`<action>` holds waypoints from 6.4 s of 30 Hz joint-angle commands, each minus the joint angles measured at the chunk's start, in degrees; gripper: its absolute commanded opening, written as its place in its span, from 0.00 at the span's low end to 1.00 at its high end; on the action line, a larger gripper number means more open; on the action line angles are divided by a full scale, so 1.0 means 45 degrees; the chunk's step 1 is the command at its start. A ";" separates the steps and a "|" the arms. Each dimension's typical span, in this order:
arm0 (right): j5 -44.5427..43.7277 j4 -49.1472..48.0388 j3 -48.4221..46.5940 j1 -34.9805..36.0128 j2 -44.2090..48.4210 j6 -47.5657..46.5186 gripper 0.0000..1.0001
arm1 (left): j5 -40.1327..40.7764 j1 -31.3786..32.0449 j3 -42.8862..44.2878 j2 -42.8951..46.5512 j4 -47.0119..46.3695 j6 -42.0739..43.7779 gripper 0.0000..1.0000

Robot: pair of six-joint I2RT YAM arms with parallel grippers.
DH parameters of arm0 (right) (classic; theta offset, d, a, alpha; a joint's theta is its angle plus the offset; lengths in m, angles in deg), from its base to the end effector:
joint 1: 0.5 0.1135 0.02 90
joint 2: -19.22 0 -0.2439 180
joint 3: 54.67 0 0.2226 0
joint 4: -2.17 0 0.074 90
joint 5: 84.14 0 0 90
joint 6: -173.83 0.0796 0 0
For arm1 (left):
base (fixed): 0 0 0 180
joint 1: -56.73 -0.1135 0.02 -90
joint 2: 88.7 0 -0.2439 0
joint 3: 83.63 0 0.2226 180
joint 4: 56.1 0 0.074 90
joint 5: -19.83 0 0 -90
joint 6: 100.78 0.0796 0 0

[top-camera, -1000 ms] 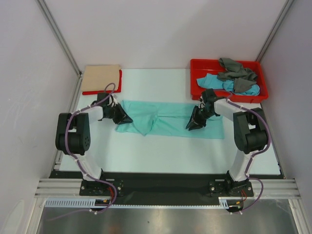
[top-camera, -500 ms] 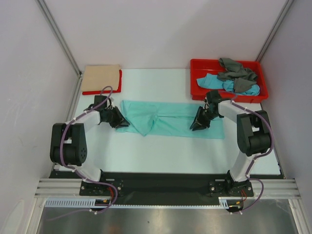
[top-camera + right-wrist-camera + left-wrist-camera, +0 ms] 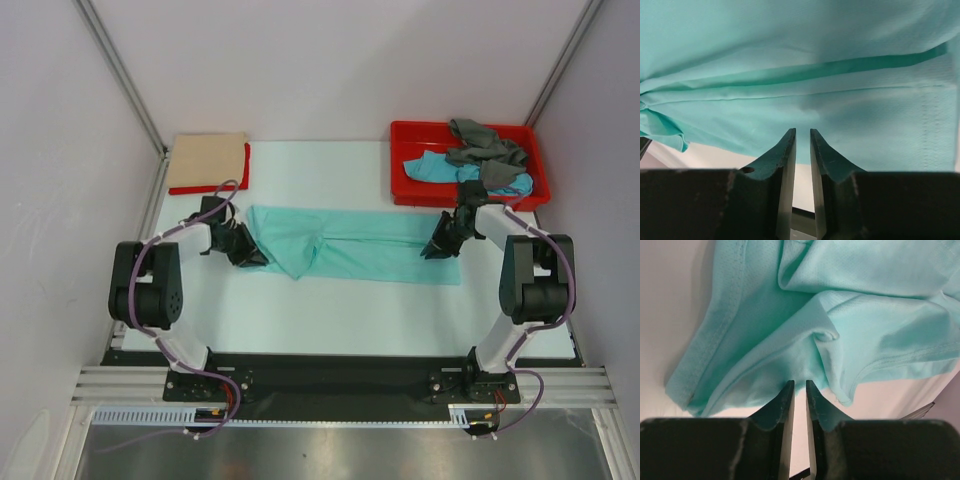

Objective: Fold and stack the t-shirts
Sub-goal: Fold the tshirt

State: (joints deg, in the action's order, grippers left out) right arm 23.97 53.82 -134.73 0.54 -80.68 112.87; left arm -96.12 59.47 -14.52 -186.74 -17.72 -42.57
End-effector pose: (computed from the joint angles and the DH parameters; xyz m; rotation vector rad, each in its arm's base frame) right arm 0.3183 0.0305 0.1363 0.6197 2.7925 0.5610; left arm 0.3031 -0.0494 0.1130 -0.5760 2.7386 -0.7816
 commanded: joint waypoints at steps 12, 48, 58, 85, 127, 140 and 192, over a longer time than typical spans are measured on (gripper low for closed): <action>-0.0840 -0.0463 0.0039 -0.0660 -0.1023 -0.1453 0.20 | 0.0886 0.0093 0.0226 0.0889 0.0358 0.0580 0.24; -0.0626 -0.0268 -0.0020 -0.0660 -0.1843 -0.1941 0.17 | -0.1905 -0.0551 0.1537 -0.1768 -0.4443 -0.1060 0.11; -0.0431 0.0043 -0.0273 -0.0583 -0.1319 -0.1863 0.18 | -0.2240 -0.0961 -0.0378 0.0218 -0.5621 -0.1920 0.23; 0.4159 -0.4468 -0.5370 0.5822 -0.4811 0.6243 0.41 | 0.0553 0.0601 -0.0262 0.1025 -0.1753 -0.0572 0.60; 0.1504 0.0143 -0.6856 0.6761 -0.5458 0.1205 0.20 | -0.0463 0.0582 0.0129 0.0183 -0.1637 0.0696 0.54; 0.2948 -0.1751 -0.7147 0.6429 -0.5983 0.2786 0.41 | -0.0853 0.0582 0.0734 -0.0674 -0.1968 0.0561 0.57; 0.4296 -0.3530 -0.6875 0.5844 -0.6727 0.3899 0.12 | -0.1928 -0.0336 0.1907 -0.1105 -0.2281 0.0502 0.50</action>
State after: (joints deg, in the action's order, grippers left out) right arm 41.83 39.28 -165.57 26.46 -111.45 130.55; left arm -102.46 58.07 -4.97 -194.33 -26.62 -41.24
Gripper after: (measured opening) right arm 0.109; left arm 0.497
